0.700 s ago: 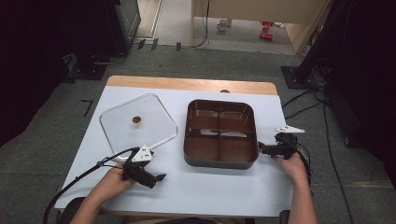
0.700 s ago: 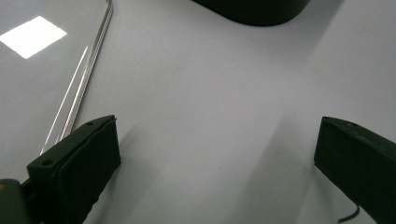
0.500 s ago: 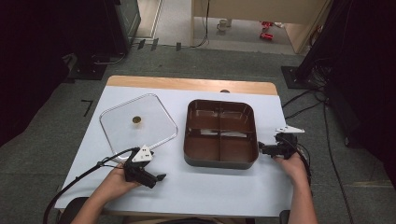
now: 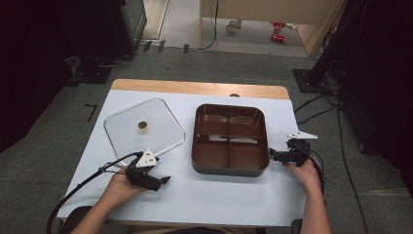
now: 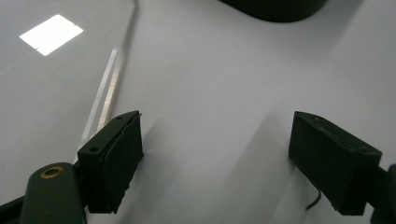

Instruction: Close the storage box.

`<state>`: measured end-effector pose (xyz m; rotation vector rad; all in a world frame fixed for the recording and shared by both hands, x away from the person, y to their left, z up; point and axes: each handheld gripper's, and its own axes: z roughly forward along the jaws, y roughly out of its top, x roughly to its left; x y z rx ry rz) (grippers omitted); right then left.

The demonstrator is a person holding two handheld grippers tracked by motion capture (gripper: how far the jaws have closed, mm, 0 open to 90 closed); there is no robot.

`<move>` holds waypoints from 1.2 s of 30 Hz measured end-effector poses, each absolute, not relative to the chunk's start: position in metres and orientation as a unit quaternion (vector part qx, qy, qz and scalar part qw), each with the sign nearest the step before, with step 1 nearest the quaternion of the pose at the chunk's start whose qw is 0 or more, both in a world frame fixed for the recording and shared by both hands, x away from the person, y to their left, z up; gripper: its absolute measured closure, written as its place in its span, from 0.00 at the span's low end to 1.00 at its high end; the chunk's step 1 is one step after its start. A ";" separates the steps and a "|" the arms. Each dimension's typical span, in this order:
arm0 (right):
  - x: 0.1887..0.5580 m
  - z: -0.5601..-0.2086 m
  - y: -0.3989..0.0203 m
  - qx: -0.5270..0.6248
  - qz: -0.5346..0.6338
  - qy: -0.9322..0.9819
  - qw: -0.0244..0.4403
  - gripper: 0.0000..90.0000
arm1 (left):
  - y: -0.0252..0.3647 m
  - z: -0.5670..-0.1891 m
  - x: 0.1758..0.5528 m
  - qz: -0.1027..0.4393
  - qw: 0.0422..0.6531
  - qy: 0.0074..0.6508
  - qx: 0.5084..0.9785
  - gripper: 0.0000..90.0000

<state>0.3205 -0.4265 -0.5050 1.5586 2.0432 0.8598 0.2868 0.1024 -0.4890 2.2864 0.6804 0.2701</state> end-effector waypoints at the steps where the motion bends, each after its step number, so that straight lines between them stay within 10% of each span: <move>1: 0.320 -0.505 -0.426 0.562 0.310 0.737 0.214 0.00 | 0.107 -0.482 0.290 0.110 0.378 0.272 0.878 0.19; 36: 0.320 -0.505 -0.426 0.562 0.310 0.737 0.214 0.00 | 0.171 -0.466 0.411 0.147 0.390 0.353 0.838 0.38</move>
